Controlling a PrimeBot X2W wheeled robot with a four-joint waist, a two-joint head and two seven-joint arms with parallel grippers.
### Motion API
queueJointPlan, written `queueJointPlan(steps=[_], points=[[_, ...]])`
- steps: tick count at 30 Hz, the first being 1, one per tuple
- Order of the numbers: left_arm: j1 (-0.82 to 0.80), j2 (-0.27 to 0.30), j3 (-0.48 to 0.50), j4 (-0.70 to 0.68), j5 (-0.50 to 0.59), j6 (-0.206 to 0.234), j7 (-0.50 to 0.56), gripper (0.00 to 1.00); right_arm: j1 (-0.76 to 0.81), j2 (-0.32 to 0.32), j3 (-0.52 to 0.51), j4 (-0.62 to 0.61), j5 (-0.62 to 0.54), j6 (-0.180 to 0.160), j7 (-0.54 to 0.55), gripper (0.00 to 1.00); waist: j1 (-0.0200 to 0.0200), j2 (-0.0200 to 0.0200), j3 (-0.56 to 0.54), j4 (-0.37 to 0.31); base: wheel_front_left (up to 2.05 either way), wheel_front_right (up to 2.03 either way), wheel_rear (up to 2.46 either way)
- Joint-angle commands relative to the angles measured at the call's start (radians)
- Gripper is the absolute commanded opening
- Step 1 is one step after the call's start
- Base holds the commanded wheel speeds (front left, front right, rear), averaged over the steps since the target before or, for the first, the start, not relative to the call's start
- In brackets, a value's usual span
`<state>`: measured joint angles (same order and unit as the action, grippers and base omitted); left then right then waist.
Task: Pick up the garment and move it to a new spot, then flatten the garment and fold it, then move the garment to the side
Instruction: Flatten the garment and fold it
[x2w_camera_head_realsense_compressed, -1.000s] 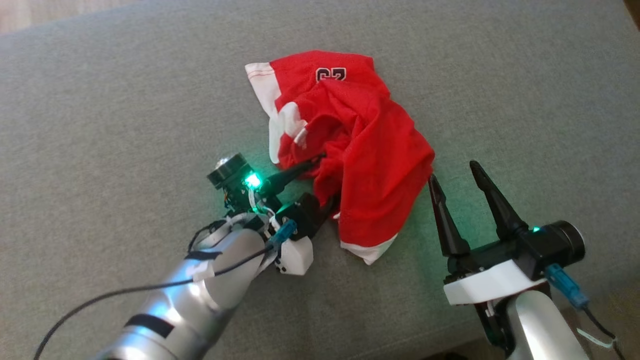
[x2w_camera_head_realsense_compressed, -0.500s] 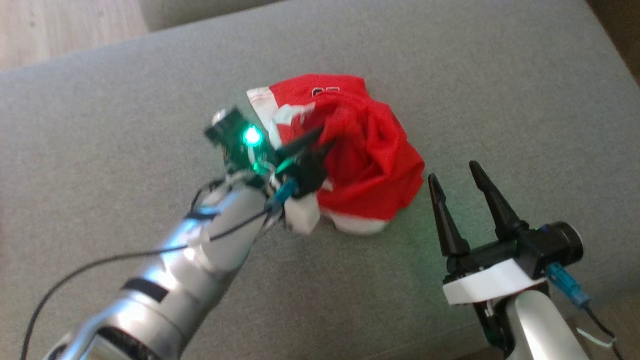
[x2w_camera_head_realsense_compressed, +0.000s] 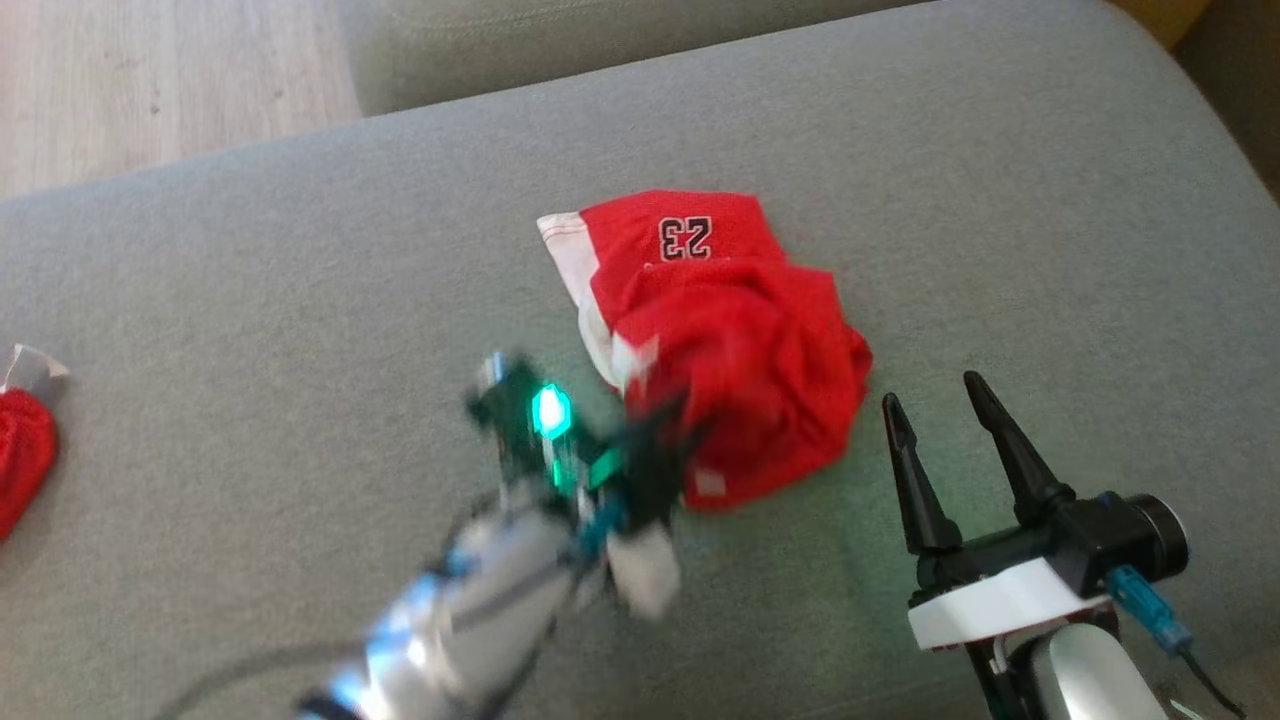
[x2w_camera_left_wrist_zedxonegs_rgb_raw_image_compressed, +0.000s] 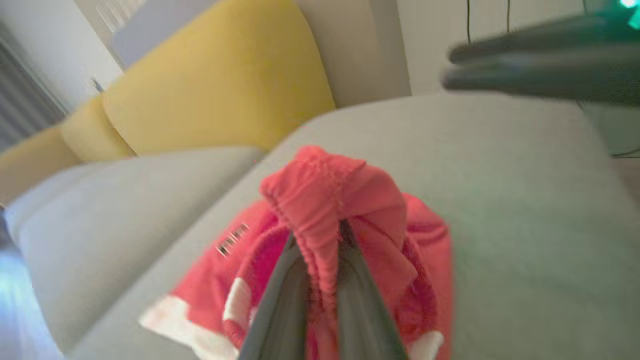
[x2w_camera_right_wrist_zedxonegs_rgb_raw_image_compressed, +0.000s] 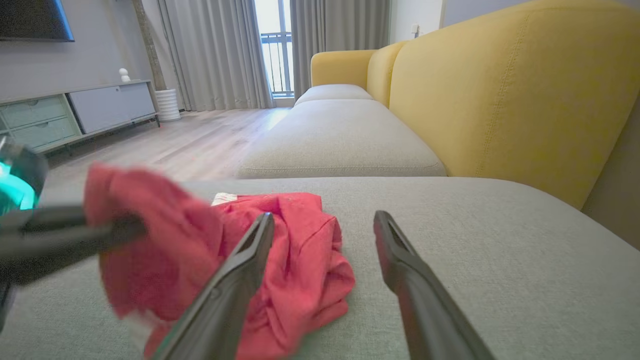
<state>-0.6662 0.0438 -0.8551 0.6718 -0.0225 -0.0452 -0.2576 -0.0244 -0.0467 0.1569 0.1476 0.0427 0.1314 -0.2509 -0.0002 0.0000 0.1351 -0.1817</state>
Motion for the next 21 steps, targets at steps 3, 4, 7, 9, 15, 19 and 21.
queueJointPlan(steps=[3, 4, 7, 9, 15, 19, 21], points=[[0.064, 0.008, -0.006, -0.023, -0.030, 0.006, -0.004, 0.68, -0.007, -0.004, 0.016, -0.038, -0.007, -0.001, -0.011, 1.00, 0.0002, 0.0000, 0.015, 0.018, 0.00, 0.00, 0.00], [0.092, 0.008, -0.017, -0.026, -0.036, 0.009, -0.004, 1.00, -0.005, -0.004, 0.013, -0.039, -0.009, -0.001, -0.011, 1.00, 0.0002, 0.0000, 0.016, 0.024, 0.00, 0.00, 0.00], [0.161, 0.007, -0.035, -0.037, -0.056, 0.027, -0.004, 1.00, -0.001, -0.004, 0.007, -0.040, -0.015, -0.001, -0.011, 1.00, 0.0002, 0.0000, 0.018, 0.039, 0.00, 0.00, 0.00], [0.189, 0.007, -0.037, -0.053, -0.062, 0.044, -0.004, 1.00, -0.001, -0.004, 0.001, -0.041, -0.019, -0.001, -0.011, 1.00, 0.0002, 0.0000, 0.017, 0.051, 0.00, 0.00, 0.00], [0.238, 0.048, -0.044, -0.235, -0.043, 0.096, -0.004, 1.00, 0.007, -0.004, 0.002, -0.039, -0.026, -0.001, -0.011, 1.00, 0.0002, 0.0000, -0.002, 0.082, 0.00, 0.00, 0.00], [0.249, 0.062, -0.103, -0.367, -0.025, 0.052, 0.024, 1.00, 0.008, -0.004, 0.007, -0.039, -0.030, -0.001, -0.011, 1.00, 0.0002, 0.0000, -0.002, 0.087, 0.00, 0.00, 0.00], [0.255, 0.059, -0.134, -0.428, -0.045, 0.003, 0.049, 1.00, 0.003, -0.004, 0.009, -0.038, -0.031, -0.001, -0.011, 1.00, 0.0002, 0.0000, 0.003, 0.085, 0.00, 0.00, 0.00]])
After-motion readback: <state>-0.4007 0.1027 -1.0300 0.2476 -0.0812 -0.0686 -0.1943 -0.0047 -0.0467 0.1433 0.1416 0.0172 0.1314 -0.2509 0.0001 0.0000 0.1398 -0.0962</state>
